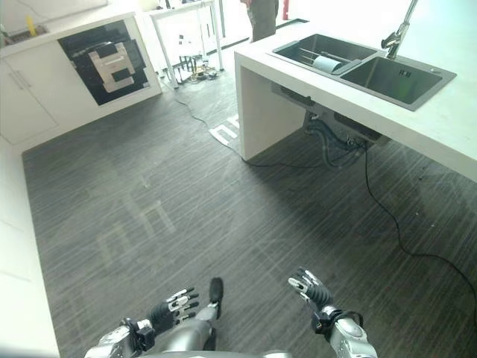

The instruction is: Place the dishes in the dishwasher.

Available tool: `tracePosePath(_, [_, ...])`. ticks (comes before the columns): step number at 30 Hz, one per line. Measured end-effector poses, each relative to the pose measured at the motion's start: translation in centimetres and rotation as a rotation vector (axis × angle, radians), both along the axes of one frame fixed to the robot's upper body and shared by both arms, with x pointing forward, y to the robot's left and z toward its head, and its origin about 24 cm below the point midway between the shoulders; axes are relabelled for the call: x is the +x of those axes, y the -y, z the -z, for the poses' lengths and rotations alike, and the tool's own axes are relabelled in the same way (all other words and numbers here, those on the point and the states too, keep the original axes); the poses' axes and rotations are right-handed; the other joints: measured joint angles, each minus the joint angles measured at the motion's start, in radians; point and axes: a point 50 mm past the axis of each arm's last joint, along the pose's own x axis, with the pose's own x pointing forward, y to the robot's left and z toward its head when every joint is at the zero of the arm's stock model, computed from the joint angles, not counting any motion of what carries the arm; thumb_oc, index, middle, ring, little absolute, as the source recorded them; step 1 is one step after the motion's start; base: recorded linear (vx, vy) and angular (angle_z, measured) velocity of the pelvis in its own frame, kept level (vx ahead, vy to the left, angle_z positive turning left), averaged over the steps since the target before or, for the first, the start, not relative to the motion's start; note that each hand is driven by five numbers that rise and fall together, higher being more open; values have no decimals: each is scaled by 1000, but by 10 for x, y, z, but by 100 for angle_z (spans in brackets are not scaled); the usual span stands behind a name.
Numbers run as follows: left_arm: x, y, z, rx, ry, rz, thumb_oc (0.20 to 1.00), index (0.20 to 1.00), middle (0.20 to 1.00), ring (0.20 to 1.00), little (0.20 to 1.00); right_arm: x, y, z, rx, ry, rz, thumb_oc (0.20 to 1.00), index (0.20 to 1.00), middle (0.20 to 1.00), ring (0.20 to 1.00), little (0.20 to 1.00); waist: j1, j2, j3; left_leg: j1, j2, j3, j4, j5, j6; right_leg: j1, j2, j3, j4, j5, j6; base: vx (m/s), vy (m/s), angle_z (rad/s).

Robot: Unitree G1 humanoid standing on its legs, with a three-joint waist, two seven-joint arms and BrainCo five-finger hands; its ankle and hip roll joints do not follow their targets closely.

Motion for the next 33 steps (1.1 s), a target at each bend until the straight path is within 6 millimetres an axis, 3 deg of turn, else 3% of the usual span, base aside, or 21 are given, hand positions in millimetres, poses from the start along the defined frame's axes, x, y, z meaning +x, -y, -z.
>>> tracePosePath(1, [3,-3,-1,7,7,-13,1000,1000,1000,1000,1000,-5,-2,3,2,-15,-2,1000,1000,1000,1000,1000,-7,-23,8,-6,-18,68,72,75,3,26,-27,-9,38,-17,15,423,263,-100])
tracePosePath(2, [5,-3,-2,6,13,-8,1000,1000,1000,1000,1000,-12,-2,6,5,-33,2,1000,1000,1000,1000,1000,-10,-41,3,18,-28,103,89,91,27,8,-41,-9,126,-17,29,298,205,-50])
tracePosePath(3, [7,-1,-3,4,24,0,1000,1000,1000,1000,1000,-14,-1,6,5,-37,9,1000,1000,1000,1000,1000,-11,-42,4,67,-31,114,71,135,91,-23,-57,-31,224,-50,83,348,238,-97])
tracePosePath(4, [7,-2,-2,7,23,1,1000,1000,1000,1000,1000,-13,1,5,7,-30,24,1000,1000,1000,1000,1000,-11,-30,7,122,-34,116,66,209,125,-38,-64,-43,185,-100,118,356,258,-111])
tracePosePath(6, [17,-7,-7,26,50,6,1000,1000,1000,1000,1000,-6,-3,2,19,-2,17,1000,1000,1000,1000,1000,-24,-59,-3,151,-78,145,70,189,110,-117,-72,-67,139,-68,94,358,314,-61])
tracePosePath(7, [39,2,-15,12,108,22,1000,1000,1000,1000,1000,-5,-1,1,23,7,33,1000,1000,1000,1000,1000,-49,-39,-4,172,-100,159,55,164,136,-144,-90,-137,196,-36,73,324,326,-6])
tracePosePath(8, [47,0,-17,24,121,27,1000,1000,1000,1000,1000,-4,-8,2,45,15,44,1000,1000,1000,1000,1000,-57,-33,-5,197,-98,171,41,154,149,-162,-89,-138,260,-27,76,327,342,-6])
tracePosePath(11, [52,-2,-19,53,117,74,1000,1000,1000,1000,1000,-6,-22,5,80,17,43,1000,1000,1000,1000,1000,-82,-11,-15,275,-106,130,10,140,171,-357,-102,-127,653,-47,137,169,178,21])
tracePosePath(13, [51,-1,-18,58,113,91,1000,1000,1000,1000,1000,-10,-24,7,77,4,43,1000,1000,1000,1000,1000,-83,-3,-16,297,-114,133,12,113,192,-474,-113,-102,809,-34,158,242,113,-11])
tracePosePath(14, [36,-2,-10,69,61,71,1000,1000,1000,1000,1000,-6,-29,6,74,13,18,1000,1000,1000,1000,1000,-77,16,-16,322,-111,174,22,77,189,-621,-135,-134,961,-24,168,250,-29,-64])
tracePosePath(16, [29,-2,-7,64,40,58,1000,1000,1000,1000,1000,-12,-26,8,60,-2,11,1000,1000,1000,1000,1000,-88,43,-20,351,-93,176,-2,63,164,-667,-109,-198,762,-40,143,199,-98,-41])
tracePosePath(17, [28,-5,-7,65,38,38,1000,1000,1000,1000,1000,-20,-24,10,53,-22,7,1000,1000,1000,1000,1000,-98,37,-20,367,-84,190,-17,36,112,-672,-68,-219,517,-5,95,221,-188,-9])
tracePosePath(18, [27,-10,-7,70,41,12,1000,1000,1000,1000,1000,-26,-27,11,61,-34,-1,1000,1000,1000,1000,1000,-97,-21,-11,357,-85,281,45,-26,66,-668,-80,-225,344,49,79,220,-219,22])
tracePosePath(19, [31,-10,-9,74,50,12,1000,1000,1000,1000,1000,-33,-24,12,56,-46,4,1000,1000,1000,1000,1000,-115,-19,-11,347,-85,287,82,-47,115,-682,-83,-232,279,109,93,232,-247,8])
tracePosePath(21, [20,-12,-4,81,23,-26,1000,1000,1000,1000,1000,-34,-23,13,54,-60,6,1000,1000,1000,1000,1000,-115,-42,-14,383,-89,294,70,-49,116,-702,-88,-257,230,209,108,177,-246,1])
tracePosePath(24, [13,-13,-1,98,5,-44,1000,1000,1000,1000,1000,-27,-24,12,58,-54,4,1000,1000,1000,1000,1000,-108,-27,-16,454,-65,283,29,-52,113,-662,-62,-285,267,217,87,189,-260,13])
tracePosePath(26, [13,-13,-1,104,7,-49,1000,1000,1000,1000,1000,-15,-24,9,55,-34,-1,1000,1000,1000,1000,1000,-98,-17,-23,468,-47,264,49,-63,95,-589,-35,-304,238,218,50,190,-255,15])
tracePosePath(27, [15,-12,-1,105,11,-54,1000,1000,1000,1000,1000,-6,-23,6,48,-10,-5,1000,1000,1000,1000,1000,-96,-15,-22,468,-47,260,82,-86,61,-556,-27,-307,221,218,-1,219,-309,6])
tracePosePath(29, [14,-4,0,90,6,-61,1000,1000,1000,1000,1000,0,-22,6,36,-12,2,1000,1000,1000,1000,1000,-77,-16,-22,438,-58,261,249,-98,46,-494,-37,-285,202,203,-22,131,-221,-21])
tracePosePath(30, [12,1,2,74,0,-62,1000,1000,1000,1000,1000,1,-21,5,29,-9,-4,1000,1000,1000,1000,1000,-55,-13,-25,379,-61,253,414,-98,46,-456,-38,-255,171,196,-43,134,-231,-50])
tracePosePath(33, [22,0,-3,70,29,-62,1000,1000,1000,1000,1000,3,-17,1,9,2,-13,1000,1000,1000,1000,1000,-56,-2,-30,152,-13,133,772,-107,39,-443,1,-242,202,146,-112,189,-228,-28])
